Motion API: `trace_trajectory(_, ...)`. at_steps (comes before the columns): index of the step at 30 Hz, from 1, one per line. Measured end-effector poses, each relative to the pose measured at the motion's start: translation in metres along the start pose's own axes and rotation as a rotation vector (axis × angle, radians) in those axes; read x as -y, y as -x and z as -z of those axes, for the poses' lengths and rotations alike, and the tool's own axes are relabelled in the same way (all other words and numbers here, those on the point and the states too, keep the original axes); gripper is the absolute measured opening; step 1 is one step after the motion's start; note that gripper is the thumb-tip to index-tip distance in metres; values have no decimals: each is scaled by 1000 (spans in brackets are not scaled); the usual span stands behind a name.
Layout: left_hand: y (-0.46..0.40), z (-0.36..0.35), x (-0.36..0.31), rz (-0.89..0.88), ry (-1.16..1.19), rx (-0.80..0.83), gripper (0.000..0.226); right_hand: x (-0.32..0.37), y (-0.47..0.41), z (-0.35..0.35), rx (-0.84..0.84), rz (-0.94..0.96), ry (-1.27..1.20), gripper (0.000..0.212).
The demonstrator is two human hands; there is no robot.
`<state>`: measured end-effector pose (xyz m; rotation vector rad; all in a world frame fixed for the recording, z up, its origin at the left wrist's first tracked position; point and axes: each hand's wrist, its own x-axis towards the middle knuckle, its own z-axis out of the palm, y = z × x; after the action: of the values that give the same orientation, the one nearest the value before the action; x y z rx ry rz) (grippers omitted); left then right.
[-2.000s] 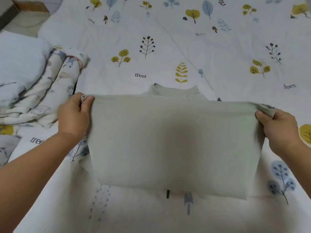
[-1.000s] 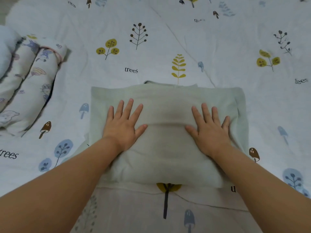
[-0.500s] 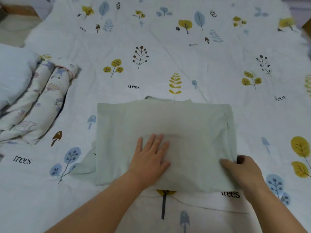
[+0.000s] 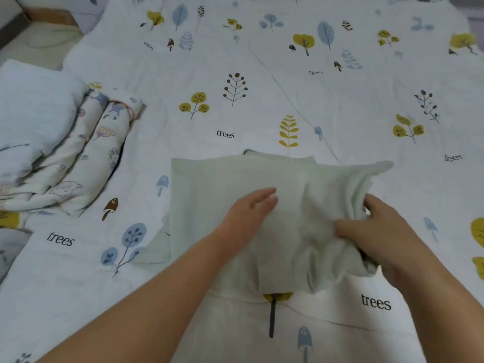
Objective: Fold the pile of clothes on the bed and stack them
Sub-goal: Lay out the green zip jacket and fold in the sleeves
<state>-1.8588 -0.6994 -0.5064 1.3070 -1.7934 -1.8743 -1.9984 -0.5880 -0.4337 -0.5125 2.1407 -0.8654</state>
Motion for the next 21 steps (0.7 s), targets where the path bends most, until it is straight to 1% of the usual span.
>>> trace_trajectory(1, 0, 7, -10, 46, 146, 25, 29, 14, 8, -13, -13, 67, 89, 30)
trace_trajectory(2, -1, 16, -18, 87, 270, 68, 33, 26, 15, -26, -11, 129, 180, 36)
trace_trajectory(4, -3, 39, -31, 138, 491, 171, 51, 46, 28, -57, 22, 232, 360, 37)
trace_trajectory(5, -3, 51, -34, 146, 558, 211, 58, 53, 31, -74, 34, 285, 461, 38)
trace_trajectory(6, -4, 64, -35, 139, 575, 230, 62, 59, 32, -91, 41, 338, 542, 42)
trace_trajectory(7, -3, 76, -36, 127, 560, 240, 60, 64, 32, -108, 46, 384, 583, 46)
trace_trajectory(8, -3, 88, -35, 119, 530, 245, 51, 67, 30, -125, 55, 415, 594, 51)
trace_trajectory(10, -1, 108, -28, 131, 474, 233, 24, 69, 27, -156, 96, 447, 588, 56)
trace_trajectory(11, -1, 116, -23, 154, 435, 192, 15, 69, 28, -170, 141, 465, 589, 56)
trace_trajectory(12, -3, 124, -14, 180, 381, 140, 15, 67, 29, -182, 211, 471, 584, 56)
trace_trajectory(14, -7, 135, 5, 236, 231, 37, 36, 62, 35, -198, 393, 458, 549, 55)
trace_trajectory(15, -9, 138, 14, 246, 93, -13, 43, 58, 37, -203, 477, 457, 524, 52)
trace_trajectory(16, -11, 140, 22, 232, -86, -63, 46, 54, 40, -203, 519, 477, 489, 47)
trace_trajectory(17, -12, 140, 28, 195, -265, -129, 47, 50, 42, -201, 498, 516, 449, 40)
trace_trajectory(18, -13, 139, 32, 150, -423, -232, 50, 45, 42, -197, 407, 563, 411, 36)
trace_trajectory(20, -11, 128, 30, 78, -641, -476, 61, 31, 32, -186, 71, 614, 383, 38)
trace_trajectory(21, -9, 121, 27, 42, -728, -555, 65, 24, 24, -181, -92, 600, 397, 44)
